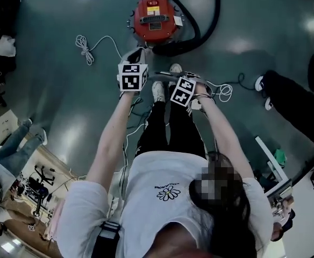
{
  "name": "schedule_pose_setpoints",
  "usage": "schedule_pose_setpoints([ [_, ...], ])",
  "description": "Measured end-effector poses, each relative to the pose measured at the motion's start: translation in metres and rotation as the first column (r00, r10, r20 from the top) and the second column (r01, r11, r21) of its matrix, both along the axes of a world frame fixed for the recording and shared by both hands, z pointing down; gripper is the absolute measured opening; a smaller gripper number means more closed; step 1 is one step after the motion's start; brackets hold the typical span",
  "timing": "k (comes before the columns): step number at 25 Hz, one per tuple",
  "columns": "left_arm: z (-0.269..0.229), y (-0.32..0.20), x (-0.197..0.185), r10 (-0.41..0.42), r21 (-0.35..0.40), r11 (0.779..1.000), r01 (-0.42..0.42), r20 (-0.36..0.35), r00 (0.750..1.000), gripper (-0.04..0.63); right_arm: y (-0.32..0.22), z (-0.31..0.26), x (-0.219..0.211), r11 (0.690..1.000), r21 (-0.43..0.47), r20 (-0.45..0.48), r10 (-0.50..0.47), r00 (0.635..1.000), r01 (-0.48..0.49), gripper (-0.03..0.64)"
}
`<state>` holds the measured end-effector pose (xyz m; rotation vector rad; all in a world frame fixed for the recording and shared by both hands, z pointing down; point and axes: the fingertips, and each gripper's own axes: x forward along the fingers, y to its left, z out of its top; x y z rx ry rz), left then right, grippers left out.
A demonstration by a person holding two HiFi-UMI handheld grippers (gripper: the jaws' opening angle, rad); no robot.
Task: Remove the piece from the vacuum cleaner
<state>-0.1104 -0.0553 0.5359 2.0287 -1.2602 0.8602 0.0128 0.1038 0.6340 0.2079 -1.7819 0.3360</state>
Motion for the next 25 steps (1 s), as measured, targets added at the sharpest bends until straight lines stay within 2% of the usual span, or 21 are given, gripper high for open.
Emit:
schedule_pose_setpoints([
  [2,-0.035,0.004,-0.003,-0.085,0.023,0.996,0.087,-0.08,0.993,0.003,-0.01,-0.027,0.001,0.997,0.033,0.035,0.071,0.997,-0.072,0.023],
  [3,-0.056,0.008,0.0,-0.099,0.043,0.994,0.104,-0.118,0.988,0.003,-0.012,-0.042,0.002,0.993,0.049,0.053,0.107,0.993,-0.109,0.023],
  [5,-0.099,0.02,0.004,-0.095,0.104,0.988,0.114,-0.171,0.981,0.004,-0.015,-0.08,0.0,0.98,0.087,0.1,0.168,0.981,-0.177,0.023],
  [7,-0.136,0.029,0.003,-0.087,0.169,0.978,0.118,-0.183,0.979,0.005,-0.022,-0.124,-0.006,0.96,0.133,0.178,0.221,0.959,-0.246,0.023],
  [10,-0.175,0.027,0.0,-0.062,0.26,0.961,0.099,-0.147,0.987,0.004,-0.051,-0.197,-0.01,0.907,0.212,0.319,0.288,0.903,-0.364,0.023],
  [12,-0.204,0.02,0.0,-0.048,0.319,0.942,0.101,-0.169,0.984,0.004,-0.076,-0.247,-0.006,0.855,0.273,0.407,0.312,0.859,-0.44,0.023],
  [14,-0.249,0.015,0.002,-0.038,0.397,0.909,0.131,-0.233,0.972,0.003,-0.101,-0.298,-0.001,0.795,0.332,0.494,0.311,0.812,-0.507,0.023],
  [18,-0.341,0.012,-0.002,-0.021,0.556,0.803,0.215,-0.333,0.943,0.003,-0.132,-0.399,0.005,0.668,0.428,0.652,0.238,0.72,-0.609,0.023],
  [22,-0.399,0.009,-0.017,-0.03,0.628,0.721,0.294,-0.396,0.918,0.003,-0.142,-0.468,0.007,0.569,0.456,0.754,0.163,0.637,-0.685,0.023],
  [25,-0.438,0.007,-0.025,-0.02,0.684,0.657,0.317,-0.405,0.914,0.003,-0.149,-0.519,0.013,0.49,0.433,0.829,0.114,0.548,-0.757,0.023],
])
